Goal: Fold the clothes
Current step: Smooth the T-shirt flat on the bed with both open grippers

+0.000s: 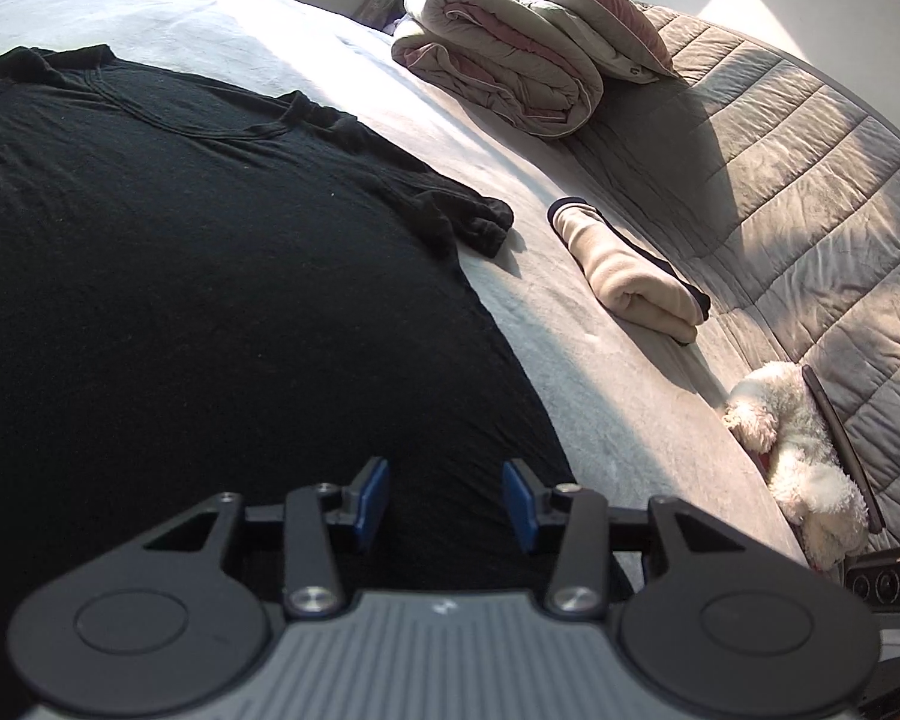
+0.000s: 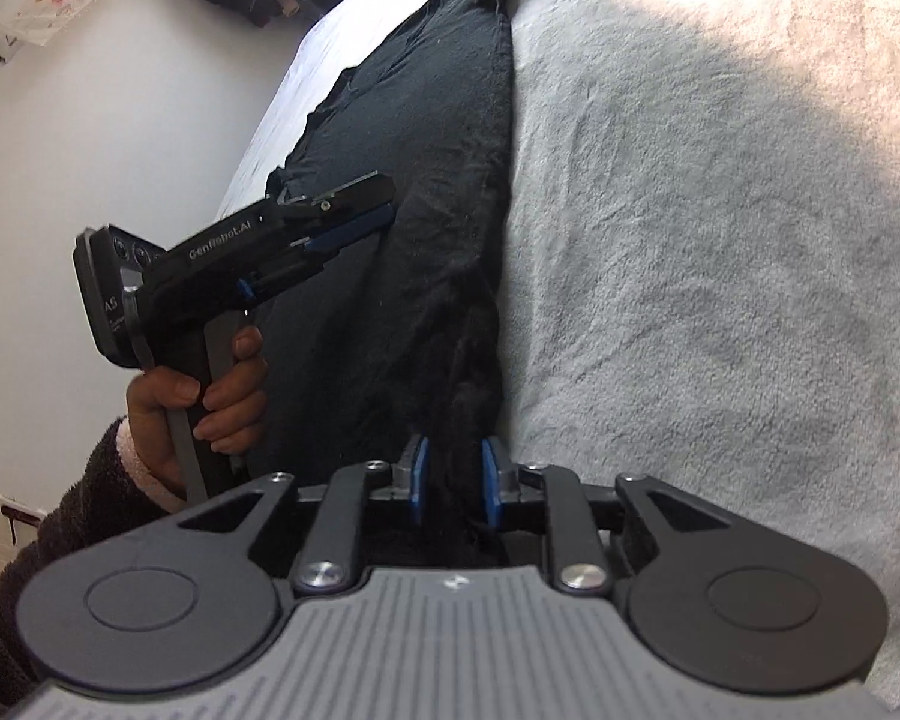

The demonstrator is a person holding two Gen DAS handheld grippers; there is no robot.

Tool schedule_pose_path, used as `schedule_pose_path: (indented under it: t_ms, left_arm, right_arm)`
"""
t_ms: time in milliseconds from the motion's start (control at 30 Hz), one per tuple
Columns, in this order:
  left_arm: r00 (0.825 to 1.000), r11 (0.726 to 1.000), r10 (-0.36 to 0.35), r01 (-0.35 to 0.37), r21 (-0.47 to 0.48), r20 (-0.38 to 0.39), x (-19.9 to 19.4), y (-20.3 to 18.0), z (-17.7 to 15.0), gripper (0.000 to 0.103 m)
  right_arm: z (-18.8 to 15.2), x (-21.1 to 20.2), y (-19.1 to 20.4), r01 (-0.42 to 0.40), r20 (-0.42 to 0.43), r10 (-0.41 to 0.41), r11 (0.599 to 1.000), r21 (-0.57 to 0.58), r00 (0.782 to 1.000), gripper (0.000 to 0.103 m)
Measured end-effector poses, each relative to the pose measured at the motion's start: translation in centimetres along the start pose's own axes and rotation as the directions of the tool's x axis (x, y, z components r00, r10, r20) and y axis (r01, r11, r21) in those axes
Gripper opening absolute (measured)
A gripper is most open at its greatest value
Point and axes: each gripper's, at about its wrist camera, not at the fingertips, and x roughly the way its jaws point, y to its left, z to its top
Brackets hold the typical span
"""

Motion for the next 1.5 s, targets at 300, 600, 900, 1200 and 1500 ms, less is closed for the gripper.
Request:
schedule_pose_path:
  t_ms: [300, 600, 900, 1200, 1500]
  left_arm:
    - [0.997, 0.998, 0.058, -0.058, 0.006, 0.054, -4.8, 4.5, -0.4, 0.053]
    - [0.963, 0.974, 0.222, -0.213, -0.071, 0.154, -9.7, 9.7, 0.9, 0.068]
    - [0.914, 0.927, 0.357, -0.321, -0.196, 0.191, -13.8, 14.8, 2.1, 0.071]
    - [0.921, 0.920, 0.357, -0.317, -0.232, 0.157, -15.0, 17.7, 2.2, 0.049]
    - [0.960, 0.950, 0.232, -0.189, -0.249, 0.156, -14.5, 19.2, 1.7, 0.037]
  right_arm:
    - [0.5, -1.0, 0.1, 0.039, -0.100, -0.047, 0.997, -0.071, 0.994, 0.009]
    - [3.4, -1.1, 2.7, 0.144, 0.017, -0.143, 0.981, -0.128, 0.990, 0.046]
    - [6.3, 1.7, 5.1, 0.213, 0.117, -0.200, 0.971, -0.111, 0.973, 0.046]
    - [8.4, 6.3, 11.0, 0.249, 0.160, -0.220, 0.949, -0.194, 0.962, 0.034]
    - [12.2, 15.4, 19.5, 0.173, 0.099, -0.148, 0.927, -0.334, 0.984, 0.034]
